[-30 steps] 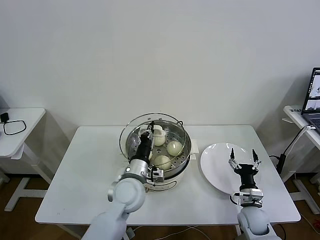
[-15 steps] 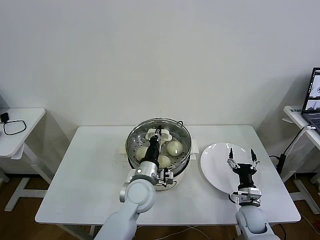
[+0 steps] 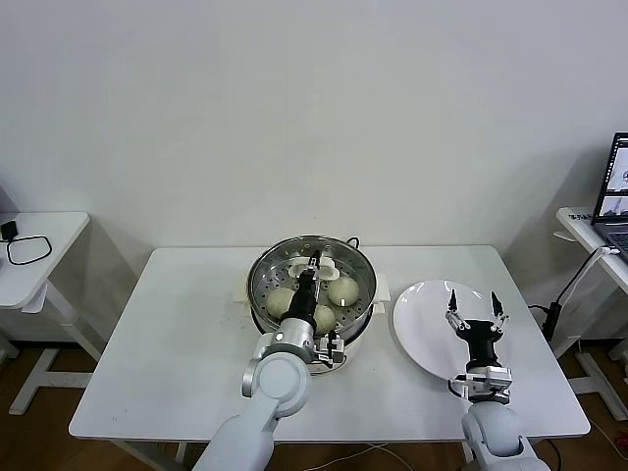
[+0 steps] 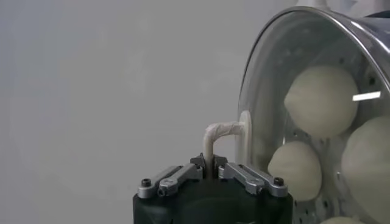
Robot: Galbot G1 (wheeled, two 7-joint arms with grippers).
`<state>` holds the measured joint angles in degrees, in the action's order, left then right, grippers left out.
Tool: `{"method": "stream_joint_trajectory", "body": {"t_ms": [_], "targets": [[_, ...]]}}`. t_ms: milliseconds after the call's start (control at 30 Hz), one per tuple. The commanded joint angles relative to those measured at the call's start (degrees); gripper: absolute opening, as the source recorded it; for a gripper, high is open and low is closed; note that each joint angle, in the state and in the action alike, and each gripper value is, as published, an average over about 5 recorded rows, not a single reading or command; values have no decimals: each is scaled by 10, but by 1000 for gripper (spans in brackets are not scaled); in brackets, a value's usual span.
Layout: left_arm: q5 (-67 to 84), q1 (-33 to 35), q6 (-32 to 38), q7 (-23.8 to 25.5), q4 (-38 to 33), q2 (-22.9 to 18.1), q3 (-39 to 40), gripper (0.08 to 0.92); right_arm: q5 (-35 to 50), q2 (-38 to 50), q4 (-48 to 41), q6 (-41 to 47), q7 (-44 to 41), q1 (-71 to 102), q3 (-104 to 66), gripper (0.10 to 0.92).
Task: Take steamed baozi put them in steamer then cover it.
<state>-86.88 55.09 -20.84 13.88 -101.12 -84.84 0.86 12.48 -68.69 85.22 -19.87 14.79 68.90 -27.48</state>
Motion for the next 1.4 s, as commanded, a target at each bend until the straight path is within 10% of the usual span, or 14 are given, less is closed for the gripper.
{"method": "stream_joint_trajectory", "body": {"t_ms": [33,667,1400], "targets": [[-9,2,4,2,6,-1,0,189,0,-2,-1,-1,0,-1,1,823],[-17,9,15,-2,-1,-2,-7,206,-1,-1,3,-2,-1,1,-1,823],[113,131,0,-4,-236,85,-23,796,-3,-12,7,-6,-9,6,-1,823]]}}
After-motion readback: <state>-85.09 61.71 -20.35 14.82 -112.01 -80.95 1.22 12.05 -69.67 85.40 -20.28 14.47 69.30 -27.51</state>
